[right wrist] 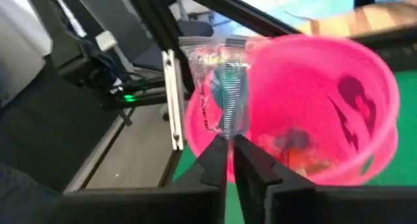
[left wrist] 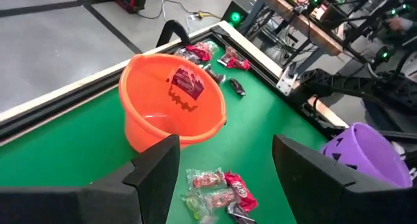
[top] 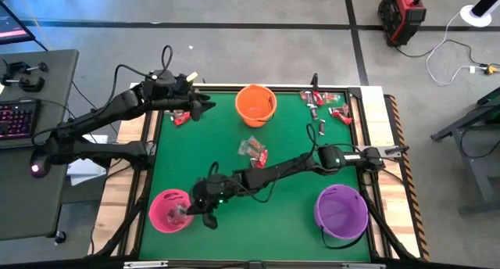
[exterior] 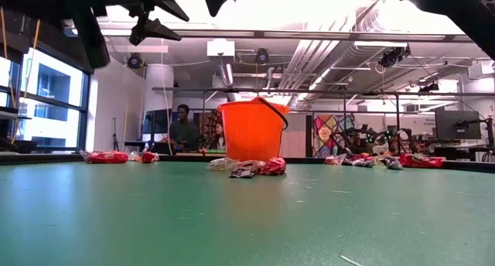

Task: Sort candy by brand, put in halloween buckets
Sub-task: Put the blue gummy into the pink bucket, then put the green gummy into the pink bucket

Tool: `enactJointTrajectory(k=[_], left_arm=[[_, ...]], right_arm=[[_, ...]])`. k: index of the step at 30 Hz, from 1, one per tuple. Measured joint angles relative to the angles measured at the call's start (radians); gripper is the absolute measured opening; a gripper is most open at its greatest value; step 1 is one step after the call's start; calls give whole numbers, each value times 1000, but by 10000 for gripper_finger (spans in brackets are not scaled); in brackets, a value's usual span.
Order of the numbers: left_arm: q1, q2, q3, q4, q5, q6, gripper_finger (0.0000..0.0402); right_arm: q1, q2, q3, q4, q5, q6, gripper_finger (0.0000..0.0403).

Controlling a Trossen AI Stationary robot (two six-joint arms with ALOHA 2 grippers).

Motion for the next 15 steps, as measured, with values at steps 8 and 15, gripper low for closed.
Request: enactJointTrajectory(k=[8, 15], left_arm=[[0, 0, 0, 0, 0, 25, 233], [5, -24, 0, -2, 50, 97, 233]], right_arm=[[-21, -2, 0, 9, -4, 44, 183], [-84, -109, 0, -233, -99, -50, 250]])
